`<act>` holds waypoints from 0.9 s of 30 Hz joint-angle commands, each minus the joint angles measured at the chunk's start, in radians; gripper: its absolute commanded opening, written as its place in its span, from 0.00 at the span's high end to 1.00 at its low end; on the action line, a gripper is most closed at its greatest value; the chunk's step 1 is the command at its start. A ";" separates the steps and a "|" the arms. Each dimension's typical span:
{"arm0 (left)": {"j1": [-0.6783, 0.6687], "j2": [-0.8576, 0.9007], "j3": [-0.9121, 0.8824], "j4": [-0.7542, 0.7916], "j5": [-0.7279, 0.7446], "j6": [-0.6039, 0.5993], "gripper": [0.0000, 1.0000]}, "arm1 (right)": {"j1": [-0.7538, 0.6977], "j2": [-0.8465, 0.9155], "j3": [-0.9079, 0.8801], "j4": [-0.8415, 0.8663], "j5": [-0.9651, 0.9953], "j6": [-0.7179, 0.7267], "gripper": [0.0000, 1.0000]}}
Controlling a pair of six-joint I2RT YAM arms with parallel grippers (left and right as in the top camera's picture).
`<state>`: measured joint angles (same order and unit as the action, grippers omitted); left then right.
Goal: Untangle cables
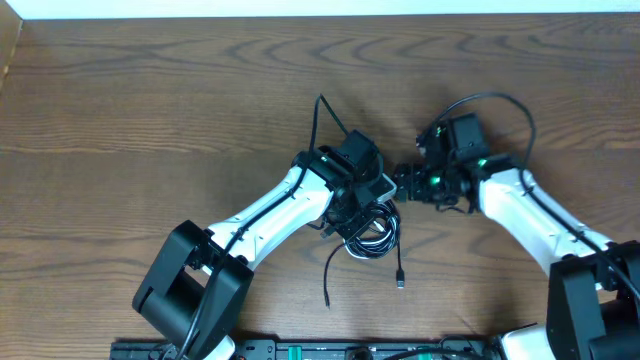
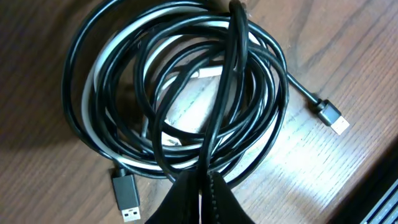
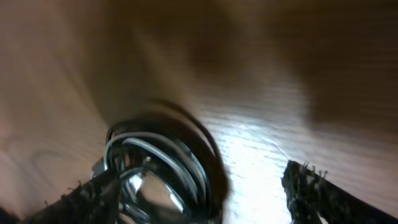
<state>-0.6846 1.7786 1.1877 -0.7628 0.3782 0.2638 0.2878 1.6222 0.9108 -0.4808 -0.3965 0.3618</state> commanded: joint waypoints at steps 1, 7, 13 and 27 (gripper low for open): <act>0.001 0.015 -0.006 -0.036 -0.005 0.054 0.92 | 0.015 0.001 -0.098 0.147 -0.146 0.053 0.23; 0.024 0.015 -0.006 -0.047 0.067 0.087 0.92 | 0.016 0.001 -0.219 0.360 -0.268 0.123 0.29; 0.075 0.015 -0.006 -0.047 0.186 0.136 0.92 | 0.006 0.002 -0.299 0.452 -0.271 0.132 0.27; 0.089 -0.048 0.082 -0.069 -0.039 -0.072 0.43 | -0.040 0.001 -0.307 0.458 -0.170 0.299 0.27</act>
<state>-0.5900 1.7782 1.2049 -0.8246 0.4358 0.2733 0.2810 1.6222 0.6140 -0.0166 -0.6361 0.5461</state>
